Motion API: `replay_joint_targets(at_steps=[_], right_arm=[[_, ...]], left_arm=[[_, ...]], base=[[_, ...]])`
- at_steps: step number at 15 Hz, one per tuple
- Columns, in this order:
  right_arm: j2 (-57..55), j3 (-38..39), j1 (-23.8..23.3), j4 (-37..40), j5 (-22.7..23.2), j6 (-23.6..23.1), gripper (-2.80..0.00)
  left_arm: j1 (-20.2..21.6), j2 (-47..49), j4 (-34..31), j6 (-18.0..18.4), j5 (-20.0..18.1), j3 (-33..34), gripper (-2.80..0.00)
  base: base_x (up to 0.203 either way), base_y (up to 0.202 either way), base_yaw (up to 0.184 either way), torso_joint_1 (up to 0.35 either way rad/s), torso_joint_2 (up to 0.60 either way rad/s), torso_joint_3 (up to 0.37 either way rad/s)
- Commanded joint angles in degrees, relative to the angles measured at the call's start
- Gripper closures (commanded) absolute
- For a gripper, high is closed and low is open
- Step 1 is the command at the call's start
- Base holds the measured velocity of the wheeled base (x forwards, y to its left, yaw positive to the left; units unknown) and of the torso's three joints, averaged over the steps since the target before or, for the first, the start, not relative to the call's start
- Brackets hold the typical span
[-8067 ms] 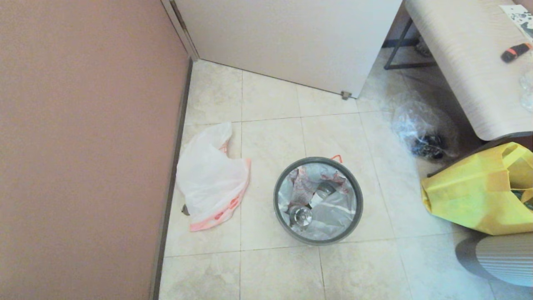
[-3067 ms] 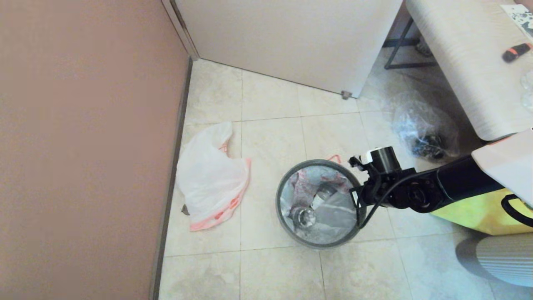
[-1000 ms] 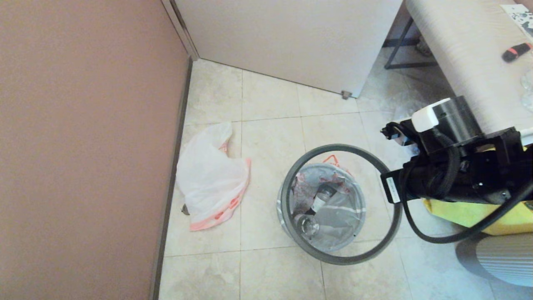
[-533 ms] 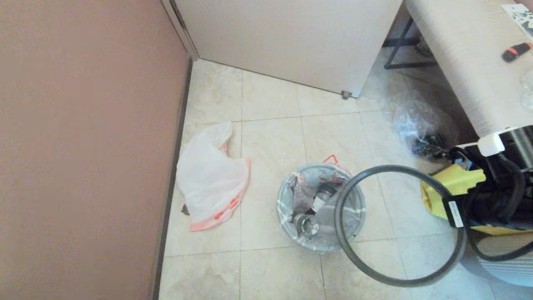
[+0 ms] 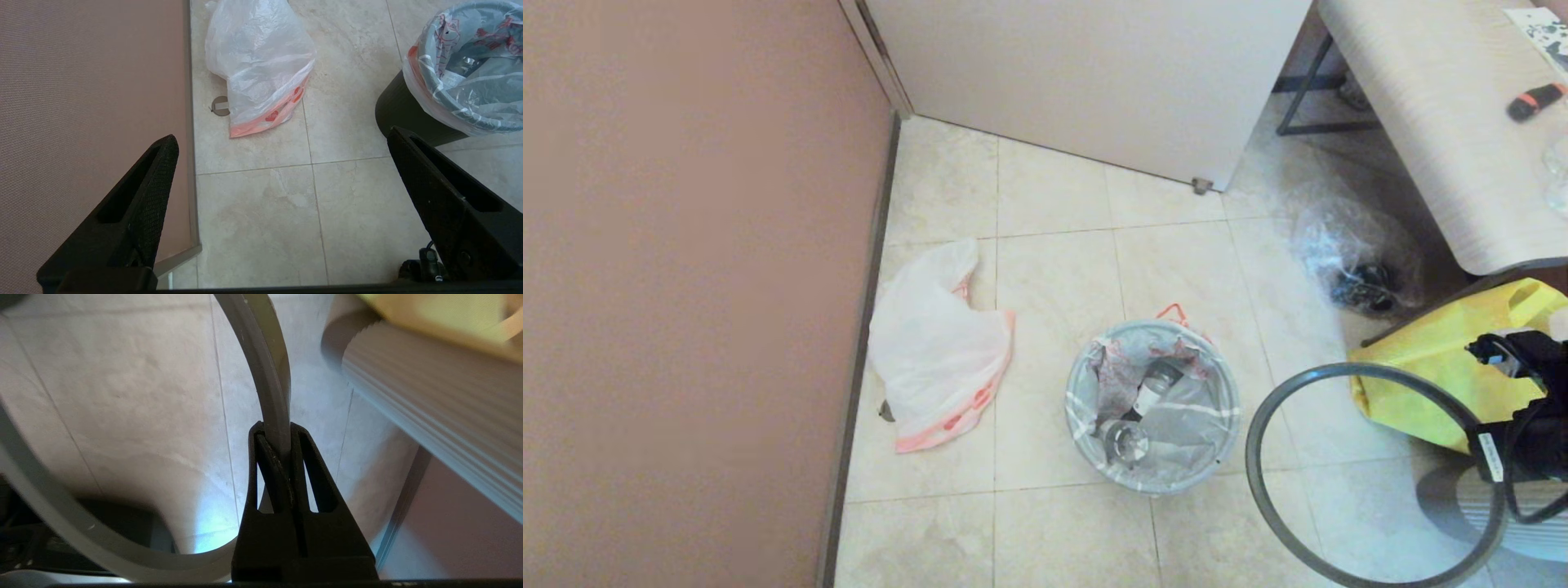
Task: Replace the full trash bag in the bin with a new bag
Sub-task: Place the trash can ring on the floor
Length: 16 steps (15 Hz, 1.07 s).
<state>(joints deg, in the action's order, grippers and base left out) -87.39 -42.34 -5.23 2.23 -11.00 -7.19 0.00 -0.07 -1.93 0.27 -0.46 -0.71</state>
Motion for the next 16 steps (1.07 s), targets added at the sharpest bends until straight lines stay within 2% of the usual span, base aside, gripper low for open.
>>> replay_joint_targets(at_steps=[1,6,9,12,16], right_arm=[[-6.1,0.34,-1.06,-1.86,0.11,-0.22,0.0],[-28.8,-0.09,-2.28,-20.6,0.27,-1.67,0.0],[-39.92,-4.62,-2.52,-29.64,1.24,-4.22,0.0],[-47.36,-13.04,-2.28,-31.71,6.33,-4.81,0.0],[-54.2,-22.15,-1.56,-28.18,6.92,-4.77,0.0]], left_arm=[[0.0,0.07,-0.01,0.08,0.02,0.0,-2.8],[0.0,0.07,-0.01,0.0,0.02,0.0,-2.8],[0.0,0.07,-0.01,0.0,0.02,0.0,-2.8],[0.0,0.07,-0.01,0.0,0.02,0.0,-2.8],[0.0,0.07,-0.01,0.0,0.02,0.0,-2.8]], base=[[0.0,0.0,0.0,0.0,0.0,0.0],[0.0,0.0,0.0,0.0,0.0,0.0],[0.0,0.0,0.0,0.0,0.0,0.0],[0.0,0.0,0.0,0.0,0.0,0.0],[0.0,0.0,0.0,0.0,0.0,0.0]])
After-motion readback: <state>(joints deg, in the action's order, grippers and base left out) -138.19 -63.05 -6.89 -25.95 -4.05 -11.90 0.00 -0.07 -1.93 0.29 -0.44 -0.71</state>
